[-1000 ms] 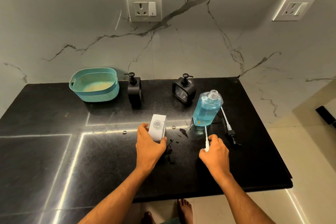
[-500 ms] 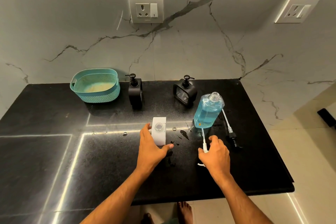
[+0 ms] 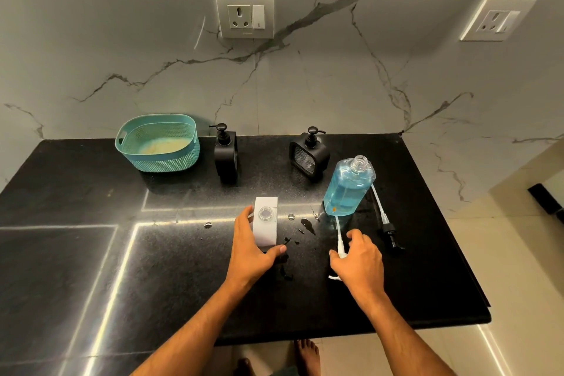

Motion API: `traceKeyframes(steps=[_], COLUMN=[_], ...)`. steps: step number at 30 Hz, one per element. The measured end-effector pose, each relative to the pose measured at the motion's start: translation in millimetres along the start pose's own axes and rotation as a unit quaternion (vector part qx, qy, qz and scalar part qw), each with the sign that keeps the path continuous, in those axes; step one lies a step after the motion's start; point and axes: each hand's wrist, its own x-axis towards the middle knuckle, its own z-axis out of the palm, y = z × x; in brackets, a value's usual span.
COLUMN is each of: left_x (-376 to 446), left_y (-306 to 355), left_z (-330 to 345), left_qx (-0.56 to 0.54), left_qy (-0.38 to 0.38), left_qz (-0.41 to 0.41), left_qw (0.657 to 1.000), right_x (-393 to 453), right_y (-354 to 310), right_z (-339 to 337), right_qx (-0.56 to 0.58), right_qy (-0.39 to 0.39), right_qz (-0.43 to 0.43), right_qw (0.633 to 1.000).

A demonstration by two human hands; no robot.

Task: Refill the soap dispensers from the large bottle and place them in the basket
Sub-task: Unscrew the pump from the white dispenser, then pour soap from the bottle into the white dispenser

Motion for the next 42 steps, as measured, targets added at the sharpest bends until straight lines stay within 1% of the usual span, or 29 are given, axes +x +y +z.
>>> traceKeyframes(steps=[14, 17, 19, 21, 23, 26, 28, 30, 33, 37, 42], left_x=[1, 2, 2, 3, 5, 7, 10, 14, 20, 27, 35], left_y=[1, 1, 1, -1, -2, -5, -8, -12, -12, -12, -13], left_z=[-1, -1, -1, -2, -3, -8, -12, -16, -21, -25, -28], left_qx=[-0.012, -0.017, -0.021, -0.025, -0.029, -0.042, -0.052, -0.06, -0.069, -0.067, -0.066], left_qy=[-0.005, -0.006, -0.009, -0.015, -0.023, -0.038, -0.049, -0.066, -0.095, -0.134, -0.166], left_qz=[0.005, 0.01, 0.013, 0.018, 0.024, 0.027, 0.026, 0.02, 0.016, 0.024, 0.027], left_qw=[1.0, 1.0, 1.0, 0.999, 0.999, 0.998, 0.997, 0.996, 0.993, 0.988, 0.984], right_x=[0, 0, 2, 5, 13, 32, 51, 70, 90, 108, 124], right_y=[0, 0, -1, -2, -2, 1, 4, 9, 11, 11, 9], right_z=[0, -2, -5, -11, -19, -30, -36, -39, -41, -39, -37], right_qx=[-0.004, 0.003, 0.014, 0.065, 0.154, 0.258, 0.296, 0.32, 0.358, 0.415, 0.432], right_qy=[-0.006, 0.014, 0.05, 0.103, 0.151, 0.182, 0.168, 0.132, 0.053, -0.039, -0.102], right_qz=[0.0, -0.003, -0.012, -0.025, -0.048, -0.092, -0.099, -0.098, -0.094, -0.089, -0.082], right_qw=[1.0, 1.0, 0.999, 0.992, 0.975, 0.944, 0.935, 0.933, 0.927, 0.905, 0.892])
